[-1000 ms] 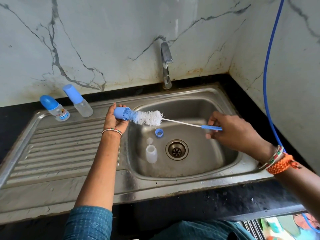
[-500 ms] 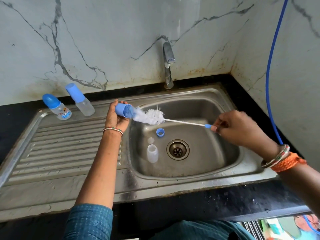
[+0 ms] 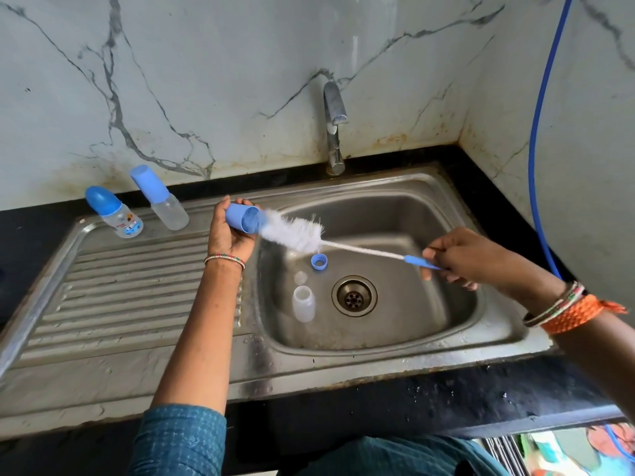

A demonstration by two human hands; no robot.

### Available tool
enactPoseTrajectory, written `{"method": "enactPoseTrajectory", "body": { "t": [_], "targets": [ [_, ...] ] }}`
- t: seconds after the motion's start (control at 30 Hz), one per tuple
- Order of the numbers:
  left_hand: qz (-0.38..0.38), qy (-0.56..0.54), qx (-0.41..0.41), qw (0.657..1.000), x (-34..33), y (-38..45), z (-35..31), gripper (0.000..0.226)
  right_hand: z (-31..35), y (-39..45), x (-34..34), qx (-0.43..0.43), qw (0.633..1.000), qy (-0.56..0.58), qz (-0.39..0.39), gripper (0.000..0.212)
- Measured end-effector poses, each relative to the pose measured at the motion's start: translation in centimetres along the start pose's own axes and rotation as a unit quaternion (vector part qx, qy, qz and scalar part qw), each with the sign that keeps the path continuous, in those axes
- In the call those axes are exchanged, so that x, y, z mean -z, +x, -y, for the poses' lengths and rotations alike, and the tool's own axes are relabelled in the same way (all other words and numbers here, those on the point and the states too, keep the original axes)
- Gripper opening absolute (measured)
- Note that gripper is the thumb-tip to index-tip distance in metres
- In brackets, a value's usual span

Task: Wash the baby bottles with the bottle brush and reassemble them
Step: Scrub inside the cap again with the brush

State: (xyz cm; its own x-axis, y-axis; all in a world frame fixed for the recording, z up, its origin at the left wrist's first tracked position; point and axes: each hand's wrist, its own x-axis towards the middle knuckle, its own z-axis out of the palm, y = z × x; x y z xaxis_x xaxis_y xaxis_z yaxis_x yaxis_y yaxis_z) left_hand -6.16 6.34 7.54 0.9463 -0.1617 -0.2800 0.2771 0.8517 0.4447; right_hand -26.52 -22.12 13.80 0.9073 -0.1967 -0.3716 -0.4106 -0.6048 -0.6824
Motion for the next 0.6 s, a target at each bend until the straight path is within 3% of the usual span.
{"method": "enactPoseTrajectory", "body": {
  "t": [0.03, 0.1, 0.3, 0.37, 0.47, 0.53, 0.6],
  "targets": [
    [0.002, -0.002, 0.000, 1.000, 0.00, -0.01, -0.02, 0.017, 0.01, -0.01, 0.06, -0.007, 0.999, 0.028, 0.020, 0.041],
    [-0.001, -0.012, -0.001, 1.000, 0.15, 0.09, -0.15, 0.016, 0.12, -0.16, 0.28, 0.037, 0.999, -0.005, -0.014, 0.042],
    [-0.006, -0.018, 0.000, 1.000, 0.13, 0.20, -0.23, 0.015, 0.47, -0.93, 0.03, 0.145, 0.953, -0.108, -0.244, 0.006],
    [-0.003, -0.006, -0.002, 1.000, 0.00, 0.14, -0.08, 0.016, 0.30, -0.42, 0.28, 0.125, 0.965, -0.089, -0.212, 0.010],
    [0.002, 0.010, -0.003, 1.000, 0.04, 0.11, -0.03, 0.017, 0.44, -0.46, 0.40, 0.066, 0.995, 0.023, -0.072, 0.038],
    [-0.006, 0.012, 0.001, 1.000, 0.18, 0.20, -0.05, 0.015, 0.48, -0.72, 0.30, 0.081, 0.994, -0.002, -0.076, 0.039],
    [-0.039, 0.046, 0.012, 0.998, 0.27, 0.33, -0.02, 0.015, 0.48, -0.83, 0.27, 0.121, 0.981, -0.067, -0.133, 0.029]
  ]
}}
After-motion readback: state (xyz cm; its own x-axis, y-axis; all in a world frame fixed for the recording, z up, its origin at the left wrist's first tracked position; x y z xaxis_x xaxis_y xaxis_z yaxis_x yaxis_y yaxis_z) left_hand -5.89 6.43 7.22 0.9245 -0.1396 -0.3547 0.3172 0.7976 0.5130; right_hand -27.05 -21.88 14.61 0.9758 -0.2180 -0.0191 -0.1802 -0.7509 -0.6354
